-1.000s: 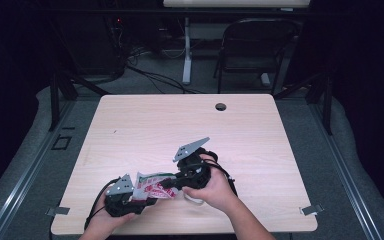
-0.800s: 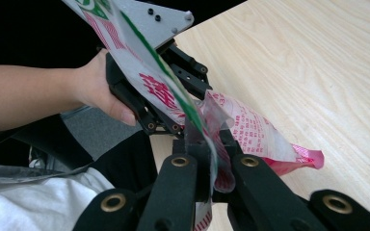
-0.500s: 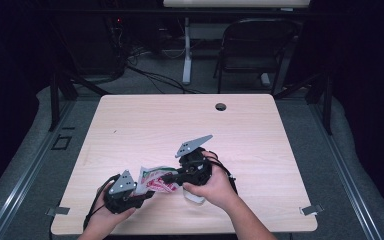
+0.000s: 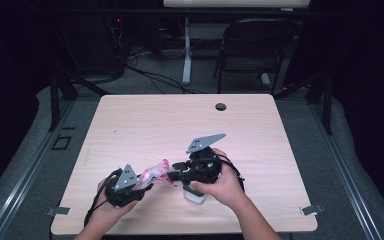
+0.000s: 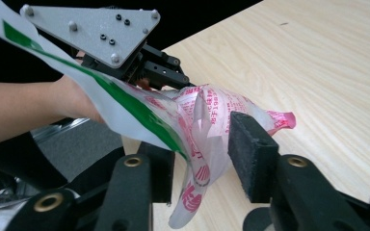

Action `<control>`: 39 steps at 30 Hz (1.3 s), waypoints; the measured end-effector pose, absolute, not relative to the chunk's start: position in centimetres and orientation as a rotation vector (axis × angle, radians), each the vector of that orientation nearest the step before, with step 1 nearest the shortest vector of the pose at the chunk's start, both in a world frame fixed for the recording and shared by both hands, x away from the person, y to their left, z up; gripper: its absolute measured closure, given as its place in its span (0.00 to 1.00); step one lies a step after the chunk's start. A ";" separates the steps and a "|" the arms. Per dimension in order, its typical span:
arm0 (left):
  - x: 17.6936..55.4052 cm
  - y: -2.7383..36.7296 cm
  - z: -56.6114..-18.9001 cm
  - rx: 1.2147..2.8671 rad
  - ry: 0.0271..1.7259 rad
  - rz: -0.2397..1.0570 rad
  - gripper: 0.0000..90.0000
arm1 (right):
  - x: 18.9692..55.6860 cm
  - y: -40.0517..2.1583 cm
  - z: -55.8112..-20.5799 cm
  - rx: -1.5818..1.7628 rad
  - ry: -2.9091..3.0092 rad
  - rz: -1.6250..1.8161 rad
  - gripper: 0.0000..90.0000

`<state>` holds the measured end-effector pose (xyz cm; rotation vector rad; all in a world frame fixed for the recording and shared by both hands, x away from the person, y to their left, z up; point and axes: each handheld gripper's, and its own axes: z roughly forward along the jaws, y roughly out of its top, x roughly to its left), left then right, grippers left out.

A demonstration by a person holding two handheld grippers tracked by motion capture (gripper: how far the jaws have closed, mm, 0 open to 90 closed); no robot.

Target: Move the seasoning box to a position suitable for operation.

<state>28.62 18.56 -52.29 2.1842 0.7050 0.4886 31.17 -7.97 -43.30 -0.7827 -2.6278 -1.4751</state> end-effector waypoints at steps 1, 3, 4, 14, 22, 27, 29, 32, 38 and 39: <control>28.7 18.5 -52.3 2.184 0.707 0.495 0.70 | 31.1 -8.1 -43.3 -0.789 -2.626 -1.481 0.68; 28.8 18.4 -52.3 2.185 0.708 0.506 0.70 | 31.0 -8.5 -43.2 -0.799 -2.632 -1.500 0.66; 28.8 18.3 -52.3 2.184 0.710 0.513 0.70 | 31.0 -8.6 -43.2 -0.805 -2.639 -1.497 0.65; 29.4 17.2 -52.3 2.190 0.725 0.632 0.70 | 30.6 -10.6 -43.4 -0.863 -2.676 -1.545 0.55; 29.7 16.3 -52.4 2.215 0.702 0.737 0.70 | 29.9 -12.0 -44.0 -0.922 -2.703 -1.551 0.54; 29.7 15.8 -52.5 2.233 0.670 0.791 0.70 | 29.5 -12.3 -44.5 -0.955 -2.719 -1.535 0.54; 29.7 15.6 -52.6 2.240 0.657 0.804 0.70 | 29.3 -12.5 -44.5 -0.974 -2.718 -1.550 0.55; 29.8 15.4 -52.6 2.248 0.642 0.819 0.70 | 29.1 -12.6 -44.5 -0.982 -2.727 -1.562 0.55; 29.8 14.7 -52.6 2.264 0.606 0.871 0.71 | 28.8 -12.6 -45.0 -1.015 -2.768 -1.544 0.57; 29.8 14.5 -52.6 2.264 0.597 0.881 0.71 | 28.7 -12.6 -45.1 -1.023 -2.772 -1.543 0.57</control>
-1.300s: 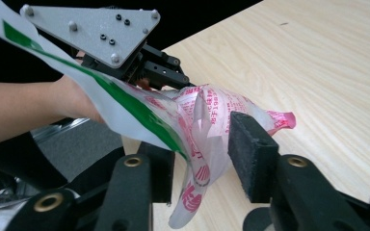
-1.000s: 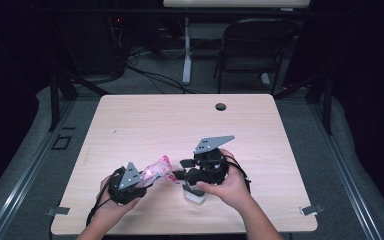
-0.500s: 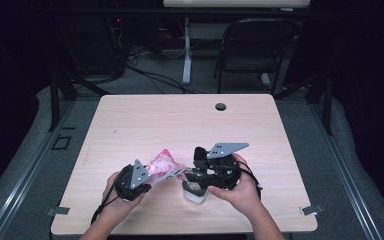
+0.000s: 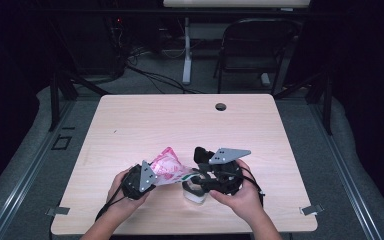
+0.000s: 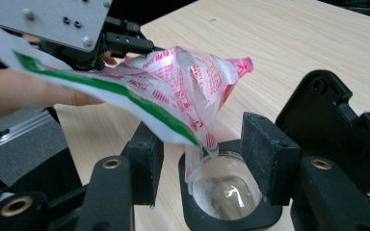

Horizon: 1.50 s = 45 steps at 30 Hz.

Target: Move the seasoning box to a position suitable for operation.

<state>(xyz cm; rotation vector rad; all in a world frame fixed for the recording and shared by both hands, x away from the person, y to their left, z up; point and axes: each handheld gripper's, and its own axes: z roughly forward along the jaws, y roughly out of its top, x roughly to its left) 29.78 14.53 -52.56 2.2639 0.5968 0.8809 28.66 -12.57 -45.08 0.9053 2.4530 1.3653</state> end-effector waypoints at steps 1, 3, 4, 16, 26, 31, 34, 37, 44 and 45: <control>29.8 14.4 -52.6 2.268 0.593 0.885 0.71 | 28.6 -12.6 -45.1 0.901 2.453 1.356 0.57; 29.8 14.1 -52.6 2.273 0.580 0.894 0.71 | 28.3 -12.6 -45.1 0.899 2.444 1.353 0.57; 29.8 14.0 -52.7 2.279 0.577 0.906 0.71 | 28.2 -12.6 -45.0 0.892 2.442 1.349 0.57; 30.0 13.3 -52.8 2.282 0.572 0.946 0.71 | 27.7 -12.4 -44.9 0.869 2.452 1.306 0.76; 30.0 13.1 -52.8 2.282 0.579 0.974 0.71 | 28.2 -12.9 -45.5 0.873 2.491 1.293 1.00; 30.0 13.0 -52.7 2.274 0.573 0.997 0.71 | 28.2 -12.9 -45.6 0.877 2.490 1.283 1.00; 29.9 12.9 -52.6 2.270 0.567 1.022 0.71 | 28.2 -12.9 -45.6 0.879 2.484 1.283 1.00; 29.8 12.9 -52.5 2.271 0.565 1.045 0.71 | 28.1 -13.0 -45.6 0.878 2.480 1.281 1.00; 29.7 12.8 -52.4 2.264 0.541 1.107 0.71 | 28.3 -13.1 -45.9 0.884 2.480 1.284 1.00; 29.6 12.8 -52.3 2.267 0.537 1.119 0.71 | 28.3 -13.2 -45.9 0.886 2.478 1.286 1.00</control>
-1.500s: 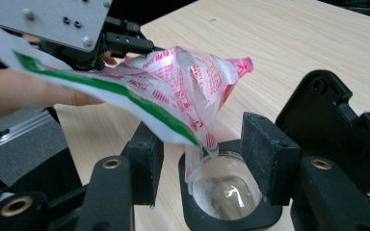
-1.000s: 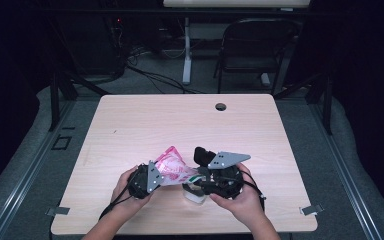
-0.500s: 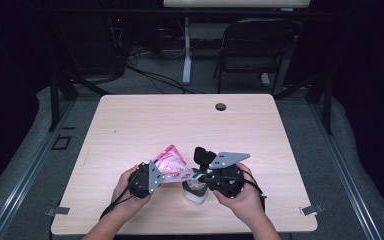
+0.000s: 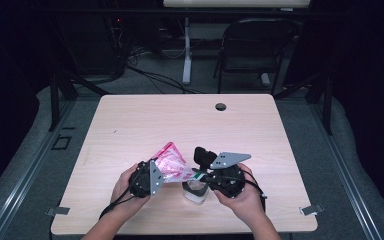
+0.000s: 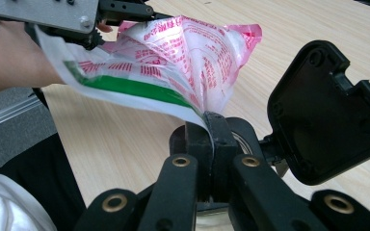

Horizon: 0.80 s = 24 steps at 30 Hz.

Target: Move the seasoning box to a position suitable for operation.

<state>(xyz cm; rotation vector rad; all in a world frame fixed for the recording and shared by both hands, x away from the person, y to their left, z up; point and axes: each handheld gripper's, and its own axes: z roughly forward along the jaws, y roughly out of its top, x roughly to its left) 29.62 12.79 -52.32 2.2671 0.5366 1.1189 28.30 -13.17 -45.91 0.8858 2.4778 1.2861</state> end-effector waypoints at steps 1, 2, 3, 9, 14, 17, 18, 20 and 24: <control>29.6 12.8 -52.3 2.265 0.534 1.128 0.71 | 28.3 -13.2 -46.0 0.890 2.478 1.288 1.00; 29.6 12.8 -52.3 2.264 0.530 1.137 0.71 | 28.3 -13.2 -46.0 0.890 2.478 1.288 1.00; 29.6 12.8 -52.2 2.261 0.525 1.148 0.71 | 28.3 -13.3 -46.0 0.889 2.479 1.292 1.00; 29.5 12.7 -52.3 2.253 0.504 1.199 0.71 | 28.3 -13.4 -46.4 0.900 2.466 1.305 1.00; 29.4 12.5 -52.4 2.242 0.483 1.241 0.71 | 28.2 -13.5 -46.7 0.912 2.464 1.305 1.00; 29.4 12.4 -52.5 2.238 0.469 1.257 0.71 | 28.1 -13.5 -46.9 0.917 2.463 1.309 1.00; 29.4 12.4 -52.5 2.233 0.468 1.263 0.71 | 28.1 -13.5 -46.9 0.919 2.464 1.303 1.00; 29.4 12.4 -52.6 2.227 0.467 1.274 0.71 | 28.0 -13.5 -47.0 0.922 2.461 1.307 1.00; 29.3 12.3 -52.6 2.224 0.457 1.297 0.71 | 27.9 -13.5 -47.1 0.925 2.463 1.299 1.00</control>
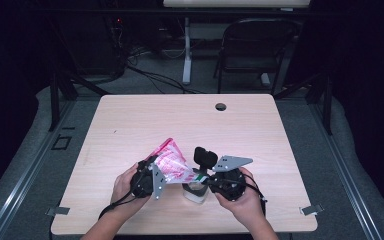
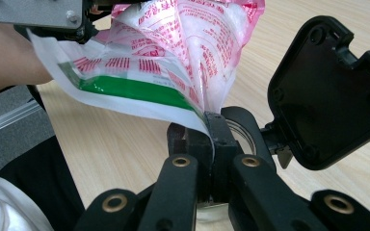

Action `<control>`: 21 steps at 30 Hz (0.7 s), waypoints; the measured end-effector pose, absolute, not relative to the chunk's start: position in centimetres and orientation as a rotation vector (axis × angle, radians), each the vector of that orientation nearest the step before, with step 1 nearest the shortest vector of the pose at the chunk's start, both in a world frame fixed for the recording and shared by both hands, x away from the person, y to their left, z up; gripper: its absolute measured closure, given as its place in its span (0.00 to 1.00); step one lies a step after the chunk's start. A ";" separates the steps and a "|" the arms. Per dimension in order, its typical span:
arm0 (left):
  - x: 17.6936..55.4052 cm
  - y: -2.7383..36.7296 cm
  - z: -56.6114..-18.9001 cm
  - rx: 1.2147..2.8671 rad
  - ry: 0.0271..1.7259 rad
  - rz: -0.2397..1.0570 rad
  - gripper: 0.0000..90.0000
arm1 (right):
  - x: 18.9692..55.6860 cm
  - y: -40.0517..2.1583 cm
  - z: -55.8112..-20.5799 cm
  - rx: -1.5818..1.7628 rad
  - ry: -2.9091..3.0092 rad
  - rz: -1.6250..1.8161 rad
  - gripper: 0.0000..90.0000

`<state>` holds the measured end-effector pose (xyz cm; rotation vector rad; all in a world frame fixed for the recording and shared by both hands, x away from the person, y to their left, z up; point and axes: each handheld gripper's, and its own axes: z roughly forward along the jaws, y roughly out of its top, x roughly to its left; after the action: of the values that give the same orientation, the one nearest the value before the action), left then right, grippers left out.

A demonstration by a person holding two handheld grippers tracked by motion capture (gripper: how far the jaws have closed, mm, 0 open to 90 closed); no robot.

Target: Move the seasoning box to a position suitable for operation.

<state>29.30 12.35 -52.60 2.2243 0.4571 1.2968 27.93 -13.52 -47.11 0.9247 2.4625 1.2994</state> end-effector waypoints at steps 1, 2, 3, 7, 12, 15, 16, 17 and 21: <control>29.3 12.3 -52.6 2.220 0.456 1.302 0.71 | 27.9 -13.5 -47.1 0.927 2.460 1.301 1.00; 29.3 12.3 -52.7 2.218 0.454 1.308 0.71 | 27.9 -13.5 -47.2 0.931 2.456 1.309 1.00; 29.3 12.3 -52.7 2.218 0.450 1.315 0.71 | 27.9 -13.5 -47.3 0.933 2.457 1.309 1.00; 29.2 12.3 -52.7 2.218 0.445 1.324 0.72 | 27.9 -13.5 -47.4 0.935 2.459 1.303 1.00; 29.2 12.3 -52.7 2.216 0.425 1.354 0.72 | 27.9 -13.5 -47.5 0.936 2.463 1.300 1.00; 29.1 12.3 -52.7 2.217 0.415 1.375 0.72 | 27.9 -13.5 -47.6 0.937 2.463 1.301 1.00; 29.1 12.3 -52.7 2.214 0.413 1.381 0.72 | 27.9 -13.5 -47.6 0.940 2.465 1.299 1.00; 29.0 12.2 -52.6 2.217 0.408 1.393 0.72 | 27.9 -13.5 -47.7 0.942 2.464 1.303 1.00; 28.8 12.1 -52.6 2.207 0.403 1.416 0.72 | 27.9 -13.7 -47.8 0.947 2.466 1.303 1.00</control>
<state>28.79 12.09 -52.57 2.2069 0.4031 1.4164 27.86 -13.67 -47.80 0.9472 2.4665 1.3029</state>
